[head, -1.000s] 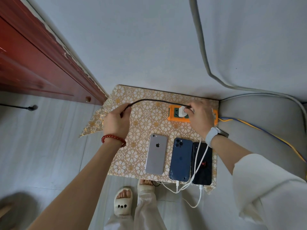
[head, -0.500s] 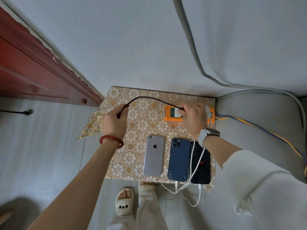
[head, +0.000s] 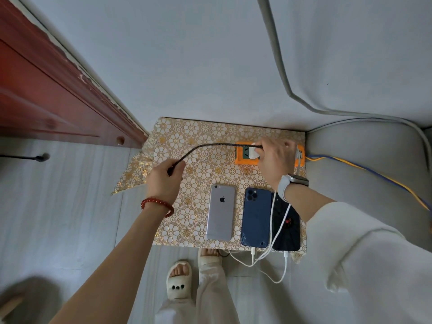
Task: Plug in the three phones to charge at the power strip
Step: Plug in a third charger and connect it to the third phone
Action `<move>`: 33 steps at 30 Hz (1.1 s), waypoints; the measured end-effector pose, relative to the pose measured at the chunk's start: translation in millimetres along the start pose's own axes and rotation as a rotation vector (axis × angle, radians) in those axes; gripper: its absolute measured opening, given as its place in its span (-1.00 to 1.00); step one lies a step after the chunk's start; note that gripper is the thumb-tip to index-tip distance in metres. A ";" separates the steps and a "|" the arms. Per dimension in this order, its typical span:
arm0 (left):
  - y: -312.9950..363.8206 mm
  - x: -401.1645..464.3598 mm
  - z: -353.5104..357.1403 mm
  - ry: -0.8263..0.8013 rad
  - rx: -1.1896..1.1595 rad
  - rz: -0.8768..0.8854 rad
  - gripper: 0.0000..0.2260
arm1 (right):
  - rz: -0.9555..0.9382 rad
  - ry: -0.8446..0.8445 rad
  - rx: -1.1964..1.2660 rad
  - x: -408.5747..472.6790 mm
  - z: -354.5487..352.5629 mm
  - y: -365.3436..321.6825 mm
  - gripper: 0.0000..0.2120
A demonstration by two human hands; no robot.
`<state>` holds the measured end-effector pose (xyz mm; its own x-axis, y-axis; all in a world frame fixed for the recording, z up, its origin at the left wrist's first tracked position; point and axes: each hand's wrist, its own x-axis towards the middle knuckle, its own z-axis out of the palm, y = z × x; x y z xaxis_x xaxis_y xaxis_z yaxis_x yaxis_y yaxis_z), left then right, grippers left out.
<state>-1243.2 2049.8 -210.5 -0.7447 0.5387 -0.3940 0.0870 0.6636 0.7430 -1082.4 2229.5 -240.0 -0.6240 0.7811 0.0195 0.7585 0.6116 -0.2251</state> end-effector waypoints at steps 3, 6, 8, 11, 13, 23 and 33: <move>-16.1 -23.6 -11.4 -0.046 0.033 -0.065 -0.81 | 0.075 -0.124 -0.036 -5.4 -5.9 -5.5 -0.74; -41.6 -51.1 -20.2 -0.150 0.088 -0.110 -0.86 | 0.139 -0.132 0.068 -39.8 -20.8 -19.8 -0.51; -62.1 -66.1 -21.7 -0.243 0.169 -0.142 -0.87 | 0.113 -0.026 0.180 -76.3 -33.3 -32.0 -0.52; -94.0 -78.8 -25.4 -0.357 0.393 -0.142 -0.81 | 0.203 0.033 0.468 -130.0 -44.4 -50.0 -0.62; -106.9 -86.1 -31.5 -0.378 0.578 -0.120 -0.76 | 0.366 -0.076 0.613 -162.2 -45.4 -59.1 -0.65; -54.2 -136.9 -80.6 -0.600 -0.547 -0.526 -0.89 | 0.282 -0.814 0.854 -254.8 -35.1 -124.0 -0.48; -32.1 -129.7 -96.1 -0.315 -0.960 -0.332 -0.75 | 0.579 -0.844 0.992 -275.1 -48.4 -128.2 -0.72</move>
<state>-1213.1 1908.7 -131.3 -0.4183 0.6074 -0.6753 -0.7501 0.1883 0.6339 -998.9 1942.3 -169.4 -0.4672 0.3631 -0.8062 0.7171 -0.3778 -0.5857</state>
